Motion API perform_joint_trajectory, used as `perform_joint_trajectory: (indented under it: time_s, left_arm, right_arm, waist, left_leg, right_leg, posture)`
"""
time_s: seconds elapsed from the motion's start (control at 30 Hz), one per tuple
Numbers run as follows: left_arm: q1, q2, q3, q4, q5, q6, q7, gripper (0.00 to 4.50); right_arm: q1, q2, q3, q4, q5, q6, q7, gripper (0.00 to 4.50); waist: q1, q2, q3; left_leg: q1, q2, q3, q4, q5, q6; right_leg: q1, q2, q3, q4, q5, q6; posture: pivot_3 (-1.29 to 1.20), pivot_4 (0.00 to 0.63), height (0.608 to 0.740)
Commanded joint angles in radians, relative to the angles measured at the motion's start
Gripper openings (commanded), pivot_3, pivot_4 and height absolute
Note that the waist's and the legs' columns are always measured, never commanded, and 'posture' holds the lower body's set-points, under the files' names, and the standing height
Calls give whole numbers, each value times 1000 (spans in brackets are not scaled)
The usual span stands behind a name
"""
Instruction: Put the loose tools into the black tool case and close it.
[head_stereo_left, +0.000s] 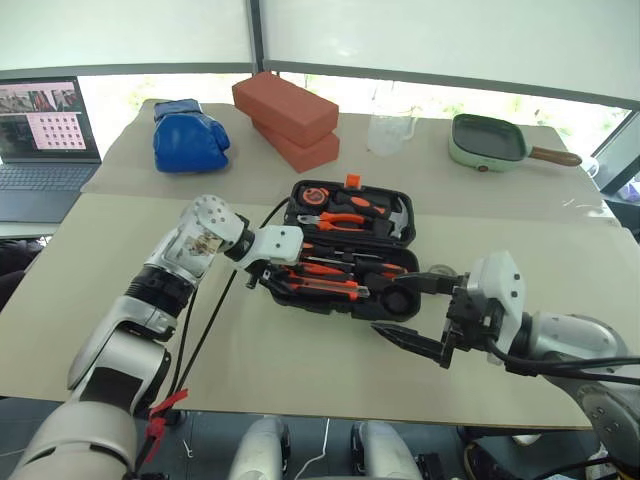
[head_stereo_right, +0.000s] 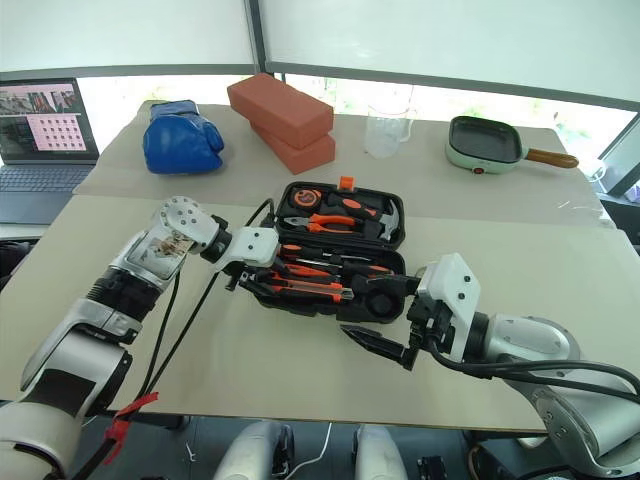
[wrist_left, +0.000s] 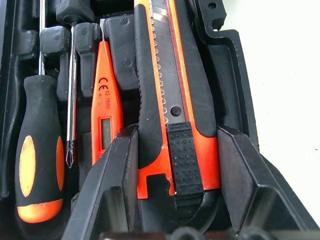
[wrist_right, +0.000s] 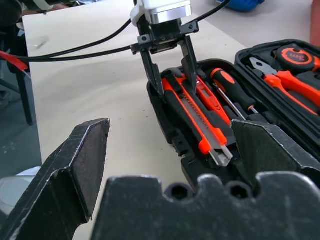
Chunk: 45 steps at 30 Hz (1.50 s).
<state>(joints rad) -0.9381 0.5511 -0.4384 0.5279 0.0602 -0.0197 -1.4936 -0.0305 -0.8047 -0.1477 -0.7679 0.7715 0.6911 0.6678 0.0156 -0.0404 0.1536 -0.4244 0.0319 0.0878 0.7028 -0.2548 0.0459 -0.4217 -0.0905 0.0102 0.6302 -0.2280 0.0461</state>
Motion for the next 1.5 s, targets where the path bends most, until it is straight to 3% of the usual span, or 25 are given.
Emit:
perform_joint_trajectory:
  time_s: [0.03, 0.63, 0.7, 0.73, 0.87, 1.07, 1.17, 1.5]
  left_arm:
    - [-22, -32, -1, 35, 20, -11, 20, 1769]
    - [-21, -67, 9, 11, 16, 25, -15, 1769]
    - [-25, -65, 13, 3, 7, 47, -28, 2769]
    - [-26, -58, 19, -11, -1, 59, -40, 2935]
    - [-41, -34, 60, -57, -44, 119, -74, 4339]
    - [-62, 3, 106, -78, -86, 164, -91, 4426]
    - [-53, -2, 103, -61, -77, 133, -77, 3590]
    - [-46, -70, 84, -64, -71, 112, -49, 21]
  right_arm:
    - [-10, 1, -30, -24, 11, -10, -10, 4500]
    - [-28, 8, -14, -3, -4, -13, -13, 4500]
    - [-30, 10, -12, -1, -7, -12, -13, 4500]
    - [-27, 11, -11, -1, -9, -13, -12, 4500]
    - [-22, 12, -8, 0, -15, -15, -8, 4500]
    - [-24, 17, 3, 18, -33, -25, 4, 4500]
    - [-30, 18, 6, 24, -37, -27, 10, 4500]
    - [-28, 14, -3, 19, -40, -23, 16, 4500]
  waist:
    - [2, 0, 0]
    - [3, 0, 0]
    - [3, 0, 0]
    - [3, 0, 0]
    - [-4, 0, 0]
    - [-4, 1, 0]
    - [-1, 0, 0]
    - [-3, 1, 0]
  left_leg:
    - [0, 0, 0, 0, 0, 0]
    - [0, 0, 0, 2, 0, 1]
    - [0, 0, 0, 2, 0, 1]
    - [0, 0, 0, 2, 0, 1]
    - [-1, 0, 0, 2, -1, 1]
    - [-1, 0, 0, 2, -1, 1]
    - [-1, 0, 0, 2, -1, 1]
    - [-1, 0, 0, 2, -1, 1]
  right_leg:
    - [0, 0, 0, 0, 0, 0]
    - [0, 0, 0, 0, 0, 1]
    - [0, 0, 0, 0, 0, 1]
    - [0, 0, 0, 0, 0, 1]
    - [0, 0, 0, 0, 0, 1]
    - [-1, 0, 0, 0, 0, 1]
    - [0, 0, 0, 0, 0, 1]
    - [0, 0, 0, 0, 0, 1]
  posture:
    - [0, 150, 738]
    - [0, 150, 738]
    - [0, 150, 738]
    - [0, 150, 738]
    - [0, 150, 738]
    - [0, 150, 738]
    - [0, 150, 738]
    - [0, 150, 738]
